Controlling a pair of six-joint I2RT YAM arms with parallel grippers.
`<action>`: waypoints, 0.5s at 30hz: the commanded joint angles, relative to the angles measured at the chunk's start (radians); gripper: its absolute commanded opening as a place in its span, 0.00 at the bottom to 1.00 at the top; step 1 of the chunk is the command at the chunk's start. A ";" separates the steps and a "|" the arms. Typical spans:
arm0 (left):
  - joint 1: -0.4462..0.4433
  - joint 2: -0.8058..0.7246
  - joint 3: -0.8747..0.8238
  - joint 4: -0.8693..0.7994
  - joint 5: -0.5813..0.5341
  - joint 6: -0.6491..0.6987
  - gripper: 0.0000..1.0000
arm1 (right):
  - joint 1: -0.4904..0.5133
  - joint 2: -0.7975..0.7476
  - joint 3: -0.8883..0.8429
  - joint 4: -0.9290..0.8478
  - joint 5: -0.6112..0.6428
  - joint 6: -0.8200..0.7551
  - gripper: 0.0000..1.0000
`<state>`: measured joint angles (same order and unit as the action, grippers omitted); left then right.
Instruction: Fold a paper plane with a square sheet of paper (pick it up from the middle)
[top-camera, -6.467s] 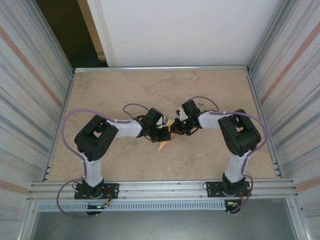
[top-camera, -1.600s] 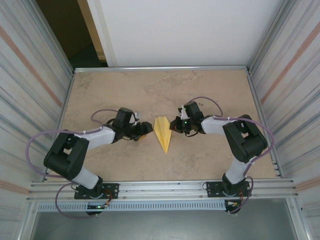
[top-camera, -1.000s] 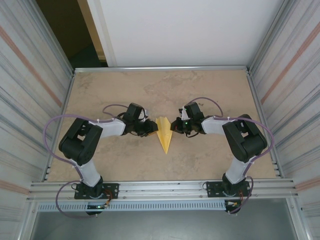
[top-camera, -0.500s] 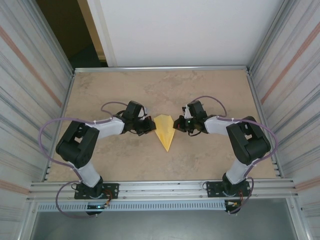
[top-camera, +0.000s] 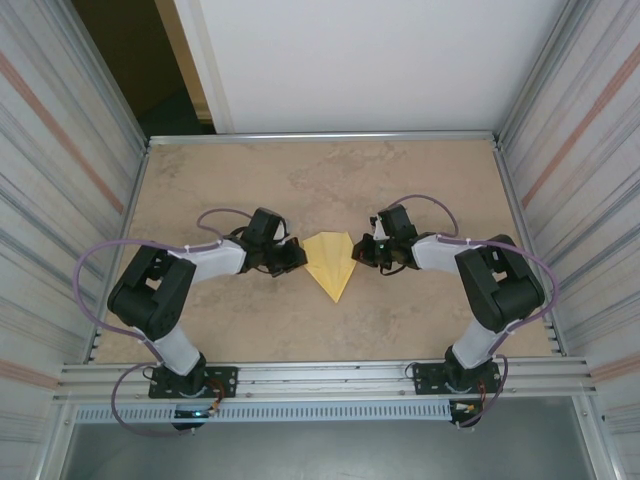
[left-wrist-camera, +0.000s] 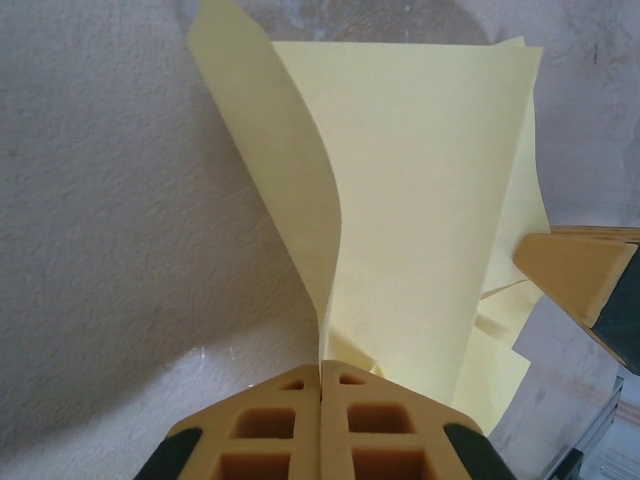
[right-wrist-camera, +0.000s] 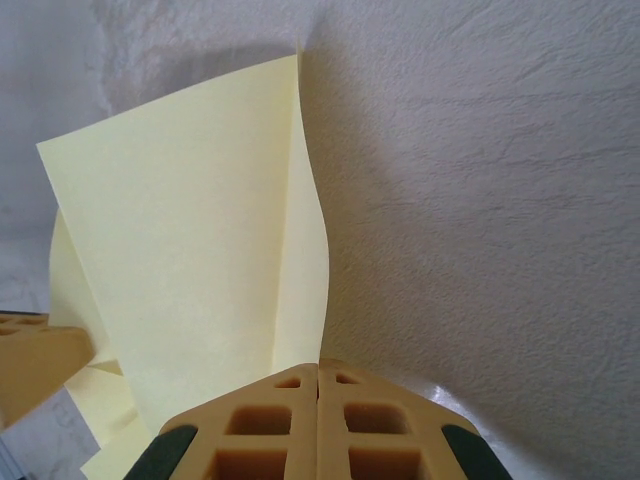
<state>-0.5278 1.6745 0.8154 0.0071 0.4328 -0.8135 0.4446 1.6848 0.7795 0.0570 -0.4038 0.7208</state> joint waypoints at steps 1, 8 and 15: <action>0.002 0.008 -0.022 0.037 -0.008 -0.009 0.01 | -0.004 0.014 -0.014 -0.009 0.012 -0.006 0.04; -0.003 0.023 -0.018 0.086 0.034 0.002 0.02 | 0.003 -0.053 -0.004 -0.026 -0.020 -0.026 0.30; -0.004 0.020 -0.022 0.087 0.042 0.008 0.02 | 0.077 -0.137 0.001 -0.110 0.030 -0.060 0.43</action>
<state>-0.5278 1.6859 0.8047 0.0803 0.4561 -0.8131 0.4854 1.5810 0.7784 0.0113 -0.3992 0.6941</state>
